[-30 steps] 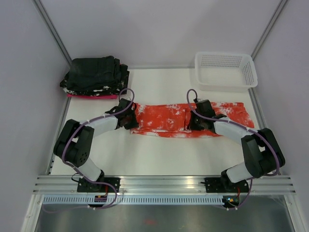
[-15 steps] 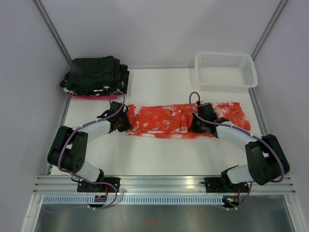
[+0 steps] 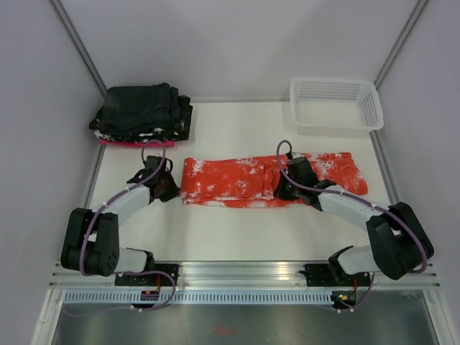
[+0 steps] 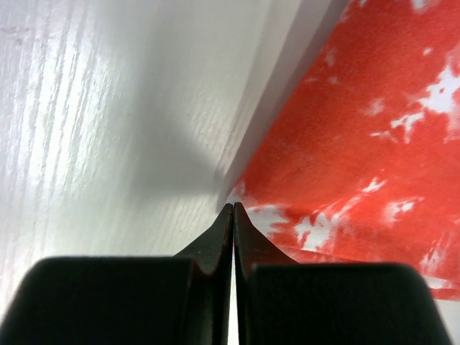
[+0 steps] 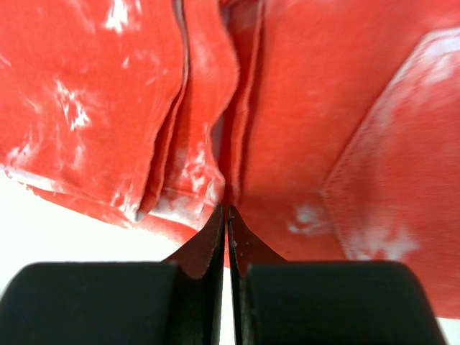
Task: Fold and stack the trousers
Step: Fold the trousers
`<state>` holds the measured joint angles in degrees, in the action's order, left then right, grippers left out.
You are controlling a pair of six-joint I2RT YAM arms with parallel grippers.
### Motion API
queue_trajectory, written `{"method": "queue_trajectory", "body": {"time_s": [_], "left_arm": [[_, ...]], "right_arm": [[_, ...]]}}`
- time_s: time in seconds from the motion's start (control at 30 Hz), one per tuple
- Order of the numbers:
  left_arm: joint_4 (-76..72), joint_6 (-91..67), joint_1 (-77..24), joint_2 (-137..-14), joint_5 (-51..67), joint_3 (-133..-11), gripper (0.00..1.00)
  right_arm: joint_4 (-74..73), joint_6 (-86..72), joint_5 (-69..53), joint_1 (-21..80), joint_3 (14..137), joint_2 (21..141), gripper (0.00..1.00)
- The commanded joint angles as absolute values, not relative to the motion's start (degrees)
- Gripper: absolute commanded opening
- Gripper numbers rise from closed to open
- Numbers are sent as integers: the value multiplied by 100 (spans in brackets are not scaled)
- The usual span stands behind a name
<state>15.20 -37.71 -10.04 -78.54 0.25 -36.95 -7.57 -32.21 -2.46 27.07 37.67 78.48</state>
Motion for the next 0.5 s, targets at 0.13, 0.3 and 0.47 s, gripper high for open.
{"method": "queue_trajectory", "body": {"time_s": [0.13,0.3,0.47], "left_arm": [[2162,-3165,-914,-7427,-62,-3682,2],[2189,-2577,-783,-7049,289,-4033,29],[1681,-2303,-572,-7013,773,-4350,69]], "right_arm": [[-79,-3726,-71,3339,3656,8279,8],[-419,-3700,245,3647,3981,8674,8],[-1176,-3341,834,3656,4490,8500,8]]}}
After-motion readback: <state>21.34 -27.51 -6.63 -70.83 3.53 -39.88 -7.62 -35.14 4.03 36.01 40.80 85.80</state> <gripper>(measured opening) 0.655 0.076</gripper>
